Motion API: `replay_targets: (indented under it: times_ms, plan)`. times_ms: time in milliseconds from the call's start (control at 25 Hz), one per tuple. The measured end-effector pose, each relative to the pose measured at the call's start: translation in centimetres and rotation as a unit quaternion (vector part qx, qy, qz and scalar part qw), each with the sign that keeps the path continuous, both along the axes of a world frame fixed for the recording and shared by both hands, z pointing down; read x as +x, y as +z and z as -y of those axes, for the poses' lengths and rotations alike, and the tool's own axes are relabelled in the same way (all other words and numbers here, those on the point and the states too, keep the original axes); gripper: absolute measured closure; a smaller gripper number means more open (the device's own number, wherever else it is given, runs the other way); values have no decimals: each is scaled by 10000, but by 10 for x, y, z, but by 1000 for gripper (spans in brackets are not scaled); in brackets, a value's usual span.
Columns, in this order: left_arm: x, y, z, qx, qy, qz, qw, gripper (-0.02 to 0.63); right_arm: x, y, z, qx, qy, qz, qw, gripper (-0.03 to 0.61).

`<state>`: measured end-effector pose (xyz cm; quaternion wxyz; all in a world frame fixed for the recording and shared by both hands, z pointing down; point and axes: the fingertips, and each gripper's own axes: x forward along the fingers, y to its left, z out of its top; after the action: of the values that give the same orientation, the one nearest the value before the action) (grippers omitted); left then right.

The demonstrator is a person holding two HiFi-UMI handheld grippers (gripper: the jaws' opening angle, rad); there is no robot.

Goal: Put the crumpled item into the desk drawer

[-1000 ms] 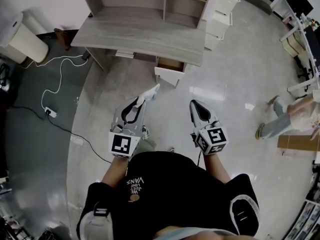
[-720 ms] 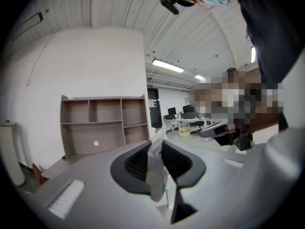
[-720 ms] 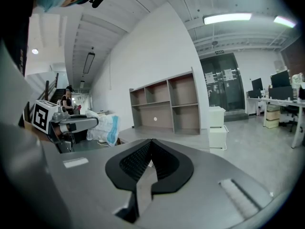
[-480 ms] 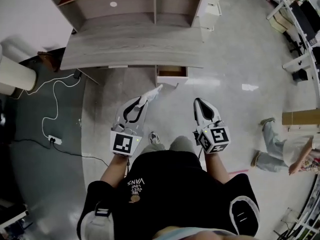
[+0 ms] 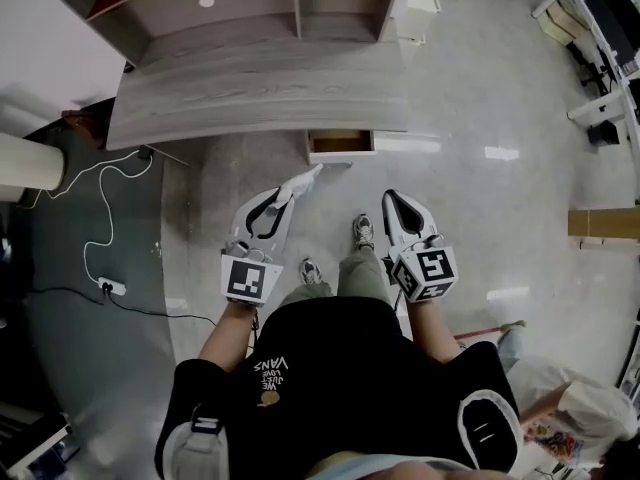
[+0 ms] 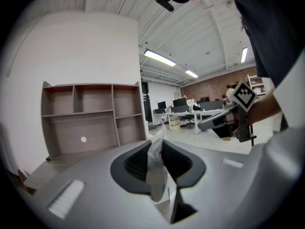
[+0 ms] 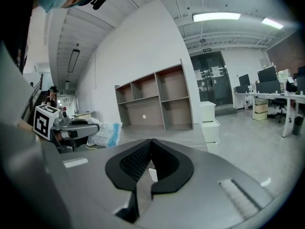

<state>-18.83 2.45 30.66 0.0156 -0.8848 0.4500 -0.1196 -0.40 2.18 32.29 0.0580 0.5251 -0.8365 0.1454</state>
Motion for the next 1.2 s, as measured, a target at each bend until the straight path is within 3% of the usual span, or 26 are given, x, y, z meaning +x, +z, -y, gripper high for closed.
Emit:
replay_targets:
  times_ms: [280, 440, 640, 800, 1200]
  plan:
    - [16, 21, 37, -70, -189, 187, 9996, 497, 5, 20, 39, 156, -562, -130, 9982, 577]
    - [26, 41, 56, -207, -224, 289, 9991, 497, 9, 41, 57, -92, -792, -221, 9966, 575]
    - [29, 70, 78, -417, -290, 395, 9979, 497, 11, 73, 77, -190, -877, -256, 9956, 574]
    - [38, 93, 88, -536, -179, 609, 9965, 497, 17, 100, 90, -161, -725, -177, 9971, 510]
    - [56, 131, 111, -599, 30, 905, 9941, 497, 25, 161, 108, -379, -773, -246, 9960, 454]
